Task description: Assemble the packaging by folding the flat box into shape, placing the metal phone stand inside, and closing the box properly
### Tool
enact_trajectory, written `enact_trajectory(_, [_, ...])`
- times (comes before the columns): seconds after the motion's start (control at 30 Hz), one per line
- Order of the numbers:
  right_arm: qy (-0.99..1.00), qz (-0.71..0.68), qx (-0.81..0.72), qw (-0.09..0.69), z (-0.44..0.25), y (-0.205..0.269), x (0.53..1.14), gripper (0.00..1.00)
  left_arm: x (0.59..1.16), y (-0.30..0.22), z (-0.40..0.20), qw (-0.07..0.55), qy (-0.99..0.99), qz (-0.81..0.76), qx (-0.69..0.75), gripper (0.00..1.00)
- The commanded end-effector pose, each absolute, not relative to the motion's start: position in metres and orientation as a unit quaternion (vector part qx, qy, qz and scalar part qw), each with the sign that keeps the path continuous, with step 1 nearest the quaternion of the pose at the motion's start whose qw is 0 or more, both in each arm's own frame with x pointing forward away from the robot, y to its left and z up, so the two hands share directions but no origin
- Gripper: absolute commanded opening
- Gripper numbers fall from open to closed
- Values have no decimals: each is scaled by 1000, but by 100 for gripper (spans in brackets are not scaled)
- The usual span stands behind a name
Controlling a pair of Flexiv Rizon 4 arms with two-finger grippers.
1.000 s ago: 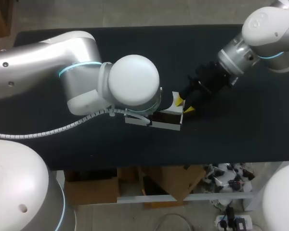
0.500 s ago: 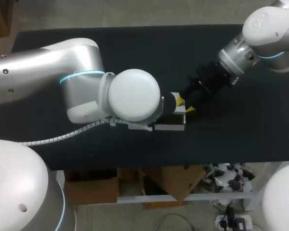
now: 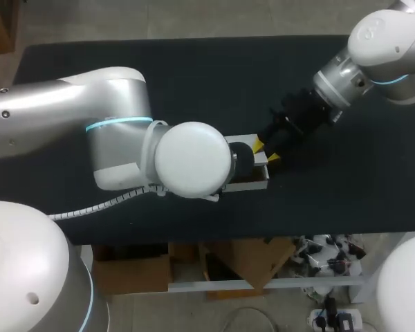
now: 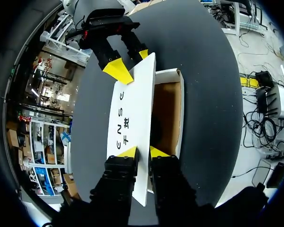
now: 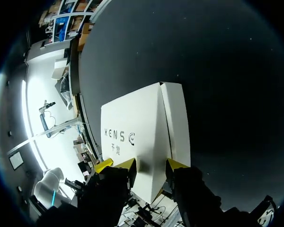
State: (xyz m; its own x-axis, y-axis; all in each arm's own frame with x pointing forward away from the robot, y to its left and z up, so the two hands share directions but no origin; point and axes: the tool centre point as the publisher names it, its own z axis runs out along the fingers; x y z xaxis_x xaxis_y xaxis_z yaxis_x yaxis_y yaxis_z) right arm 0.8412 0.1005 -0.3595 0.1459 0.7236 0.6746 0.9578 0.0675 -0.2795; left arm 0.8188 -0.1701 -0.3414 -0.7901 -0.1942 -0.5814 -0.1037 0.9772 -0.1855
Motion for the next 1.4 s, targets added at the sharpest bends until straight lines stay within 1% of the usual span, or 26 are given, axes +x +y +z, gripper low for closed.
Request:
enact_trajectory(0.03, [-633, -160, -663, 365, -360, 101, 842, 42, 821, -173, -345, 313, 944, -68, -81, 11])
enact_trajectory(0.3, [-633, -160, -663, 365, -360, 101, 842, 42, 820, -173, -345, 313, 944, -66, -79, 16])
enact_trajectory(1.4, [-633, -160, -663, 365, -360, 101, 842, 42, 822, -171, -362, 306, 947, -55, -84, 17])
